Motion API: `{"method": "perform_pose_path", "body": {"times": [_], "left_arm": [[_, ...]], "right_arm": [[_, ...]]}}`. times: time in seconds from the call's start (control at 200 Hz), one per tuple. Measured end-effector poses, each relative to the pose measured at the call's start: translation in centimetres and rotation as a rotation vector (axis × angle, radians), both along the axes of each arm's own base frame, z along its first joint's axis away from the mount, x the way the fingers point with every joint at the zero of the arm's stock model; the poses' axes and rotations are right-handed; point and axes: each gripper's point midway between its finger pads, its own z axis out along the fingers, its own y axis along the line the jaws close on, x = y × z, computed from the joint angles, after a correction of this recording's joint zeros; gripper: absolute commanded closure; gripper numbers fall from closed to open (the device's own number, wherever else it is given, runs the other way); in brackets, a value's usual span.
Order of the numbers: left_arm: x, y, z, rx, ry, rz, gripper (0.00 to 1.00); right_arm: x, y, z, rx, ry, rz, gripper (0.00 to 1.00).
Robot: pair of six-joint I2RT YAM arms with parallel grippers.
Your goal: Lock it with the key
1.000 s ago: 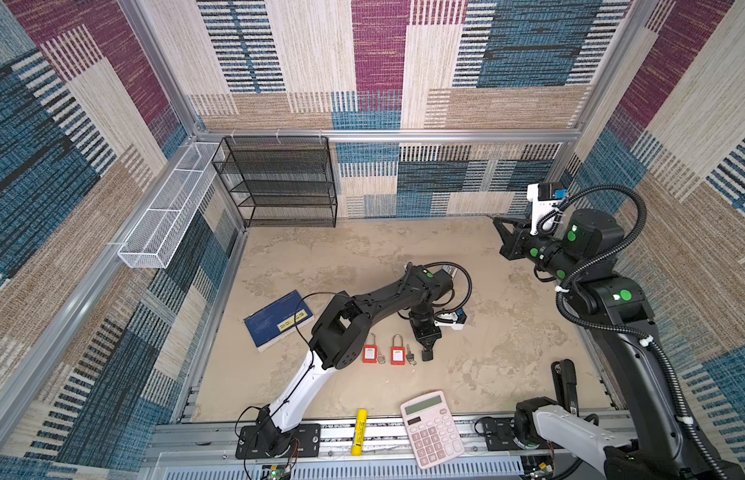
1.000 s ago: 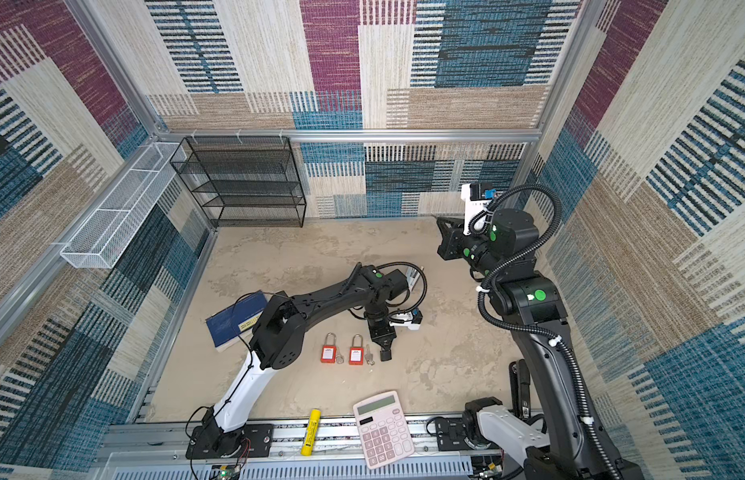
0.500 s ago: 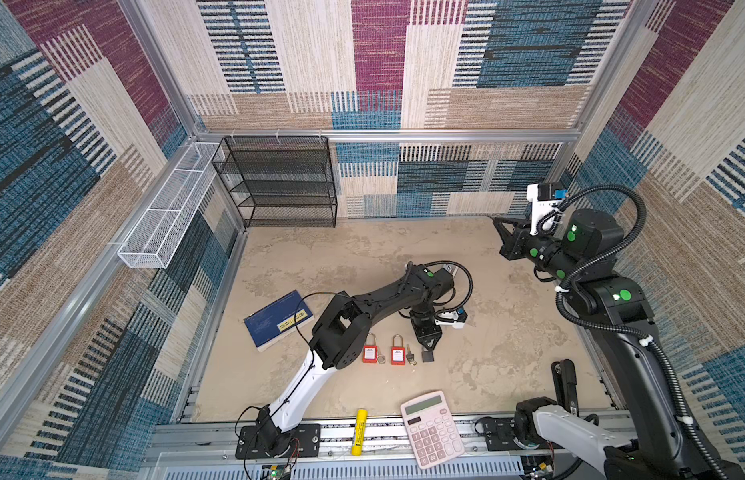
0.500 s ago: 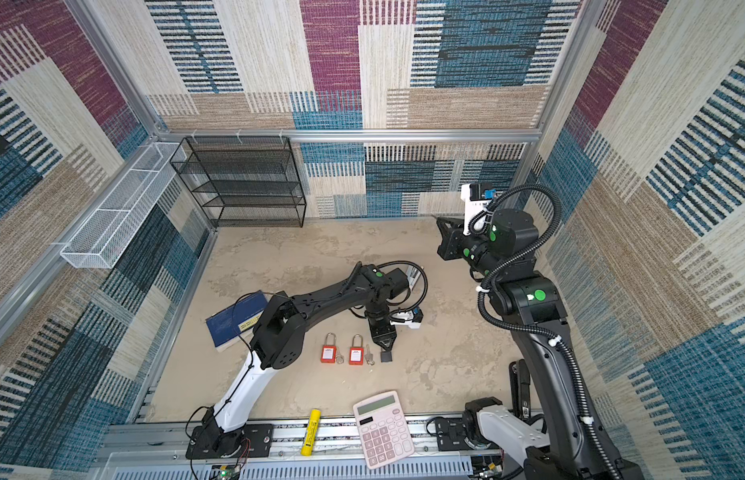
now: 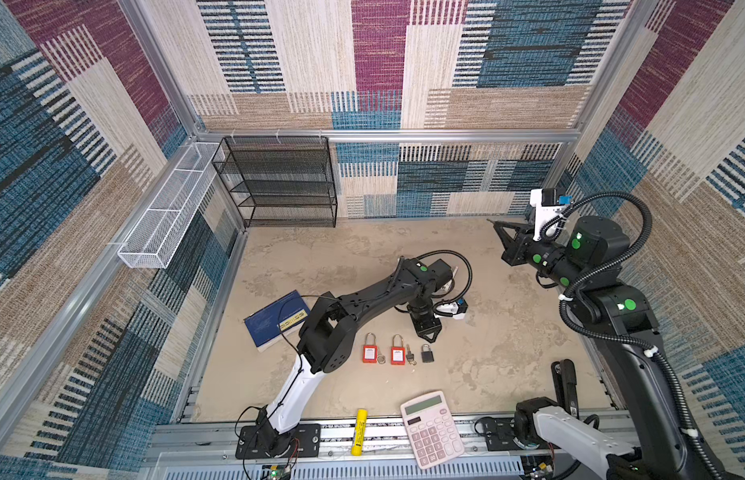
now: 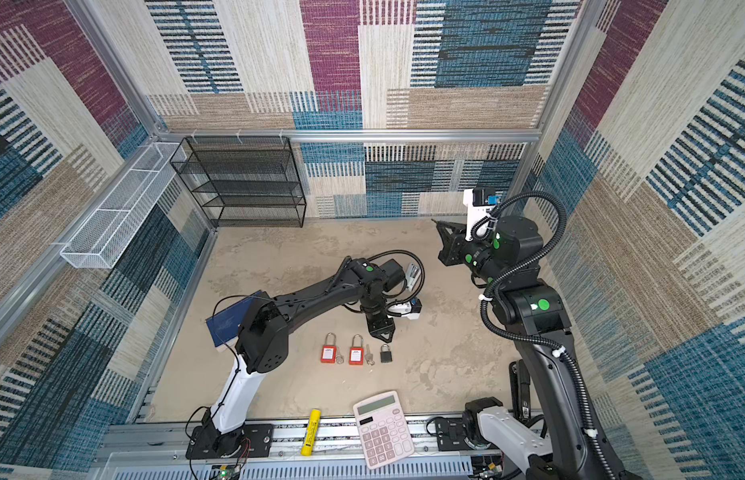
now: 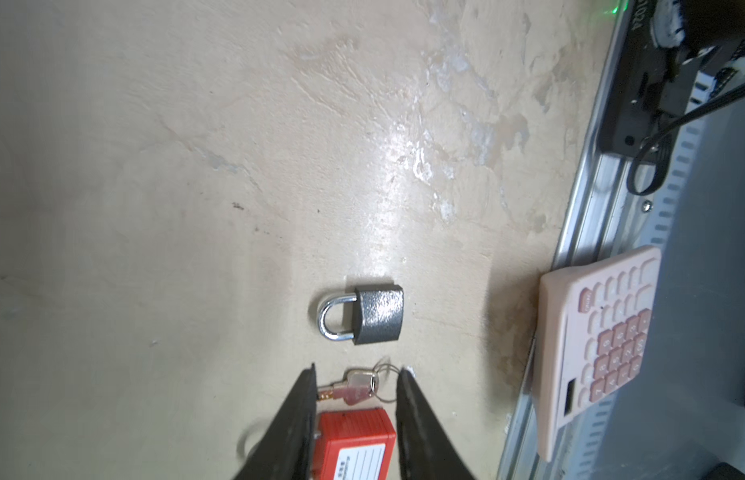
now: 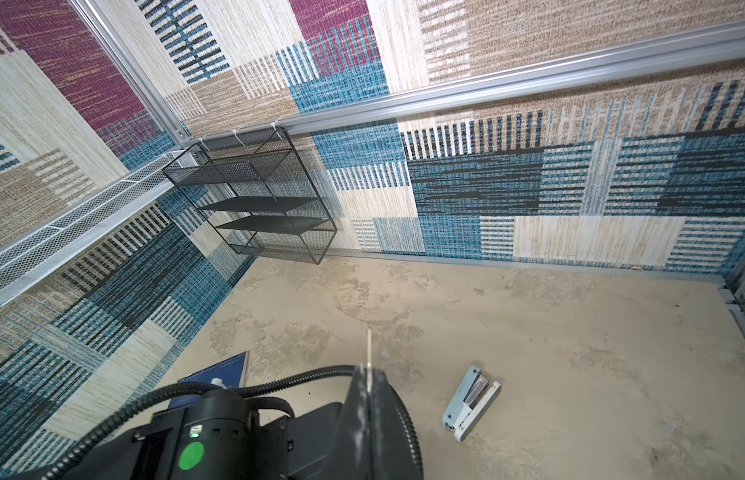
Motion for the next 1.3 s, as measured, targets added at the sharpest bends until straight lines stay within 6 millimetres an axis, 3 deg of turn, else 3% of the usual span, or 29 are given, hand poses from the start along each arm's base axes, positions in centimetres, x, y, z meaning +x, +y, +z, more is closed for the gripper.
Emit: {"method": "perform_pose_path", "body": {"times": [0.155, 0.326, 0.396, 0.476, 0.561, 0.616, 0.826, 1.017, 1.297], "left_arm": [[2.1, 2.0, 2.7, -0.076, -0.076, 0.114, 0.64], [4.2, 5.1, 5.2, -0.159, -0.144, 0.269, 0.64], [5.1, 6.4, 6.1, -0.196, -0.162, 0.336, 0.64], [5.7, 7.6, 6.9, -0.231, -0.181, 0.393, 0.63], [6.1, 8.7, 7.8, -0.274, -0.188, 0.459, 0.63], [6.3, 9.2, 8.4, -0.301, -0.194, 0.494, 0.62], [7.0, 10.6, 9.5, -0.353, -0.215, 0.565, 0.62], [7.0, 10.4, 9.9, -0.375, -0.198, 0.574, 0.62], [7.0, 10.3, 9.8, -0.383, -0.19, 0.59, 0.64]], "right_arm": [[-0.1, 0.0, -2.2, 0.026, 0.05, -0.003, 1.0], [-0.2, 0.1, -6.1, 0.08, 0.131, -0.016, 1.0], [-0.2, 0.7, -9.0, 0.136, 0.198, -0.004, 1.0], [-0.6, 1.6, -13.8, 0.231, 0.319, 0.02, 1.0], [-1.8, 2.5, -19.1, 0.348, 0.465, 0.03, 1.0], [-2.7, 2.8, -21.1, 0.398, 0.531, 0.021, 1.0], [-3.0, 2.9, -22.3, 0.503, 0.563, -0.003, 1.0], [-3.7, 3.5, -26.1, 0.578, 0.673, -0.039, 1.0], [-5.2, 4.2, -30.1, 0.679, 0.789, -0.132, 1.0]]}}
